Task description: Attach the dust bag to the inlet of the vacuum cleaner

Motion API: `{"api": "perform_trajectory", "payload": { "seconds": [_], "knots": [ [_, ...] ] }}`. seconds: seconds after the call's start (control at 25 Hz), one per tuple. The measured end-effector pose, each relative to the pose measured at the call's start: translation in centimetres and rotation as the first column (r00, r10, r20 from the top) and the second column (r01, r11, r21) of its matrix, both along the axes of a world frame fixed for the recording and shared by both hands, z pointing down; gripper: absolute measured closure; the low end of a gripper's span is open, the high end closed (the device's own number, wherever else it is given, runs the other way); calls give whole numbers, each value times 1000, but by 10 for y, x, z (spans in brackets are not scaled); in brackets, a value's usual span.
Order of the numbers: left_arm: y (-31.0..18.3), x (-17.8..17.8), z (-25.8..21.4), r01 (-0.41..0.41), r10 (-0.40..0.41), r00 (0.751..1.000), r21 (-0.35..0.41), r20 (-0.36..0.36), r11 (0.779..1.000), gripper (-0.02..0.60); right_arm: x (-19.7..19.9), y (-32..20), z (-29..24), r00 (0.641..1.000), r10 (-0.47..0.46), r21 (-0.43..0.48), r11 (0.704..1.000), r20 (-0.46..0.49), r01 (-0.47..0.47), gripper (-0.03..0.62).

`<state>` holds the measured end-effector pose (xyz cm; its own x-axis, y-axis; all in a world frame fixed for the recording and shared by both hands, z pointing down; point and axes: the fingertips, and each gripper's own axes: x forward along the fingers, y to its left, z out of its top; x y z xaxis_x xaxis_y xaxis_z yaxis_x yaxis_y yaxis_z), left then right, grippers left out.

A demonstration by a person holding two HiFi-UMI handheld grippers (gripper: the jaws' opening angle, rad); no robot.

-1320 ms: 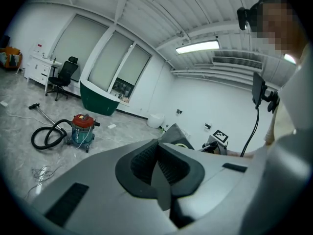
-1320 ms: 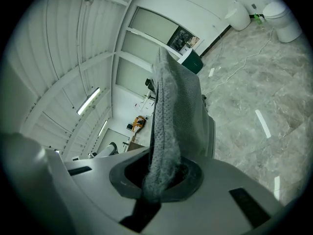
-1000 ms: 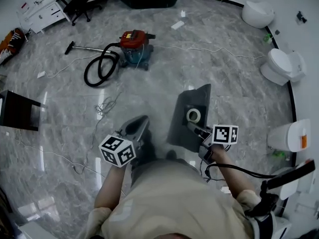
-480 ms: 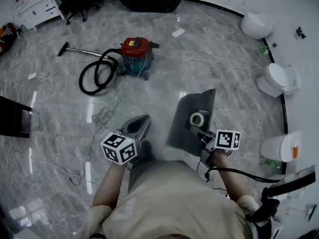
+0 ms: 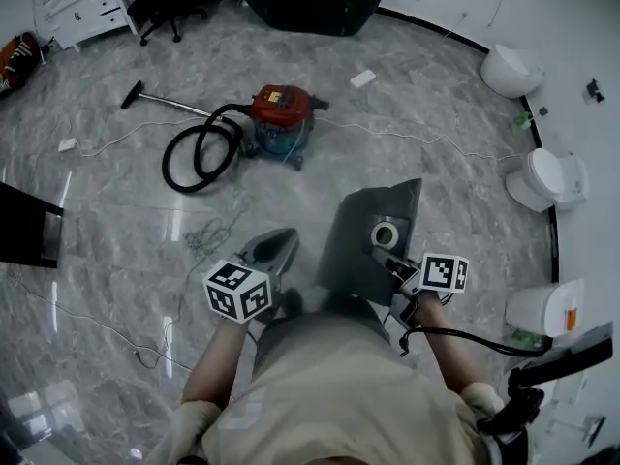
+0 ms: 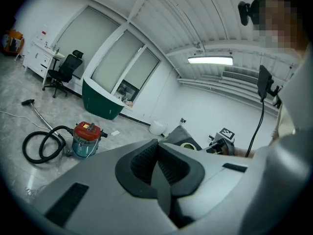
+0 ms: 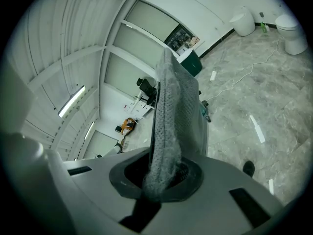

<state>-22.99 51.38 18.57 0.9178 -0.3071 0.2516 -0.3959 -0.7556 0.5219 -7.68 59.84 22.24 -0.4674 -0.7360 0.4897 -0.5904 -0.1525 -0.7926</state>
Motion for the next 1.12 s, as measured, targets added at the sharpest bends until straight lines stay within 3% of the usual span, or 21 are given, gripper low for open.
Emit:
{"api": "perform_trajectory", "payload": {
  "seconds": [0.2,0.4,0.64,0.88,1.12],
  "knots": [
    [-24,2,3,17,-16,999,-9,33,1000,588,12,-33,12,1000,-3,-20,1000,14,3,554],
    [-61,27,4,37,-37,996,-5,81,999,588,46,-74,27,999,-6,-42,999,43,8,554],
    [-114,90,8,35,-41,986,41,160,999,588,97,-126,45,997,-42,-60,997,66,46,556],
    [-163,168,3,33,-43,981,52,187,998,588,163,-173,56,993,-72,-85,993,92,80,554],
    [-185,203,1,57,-71,974,72,216,996,588,201,-200,64,990,-107,-92,989,87,115,554]
  ]
}}
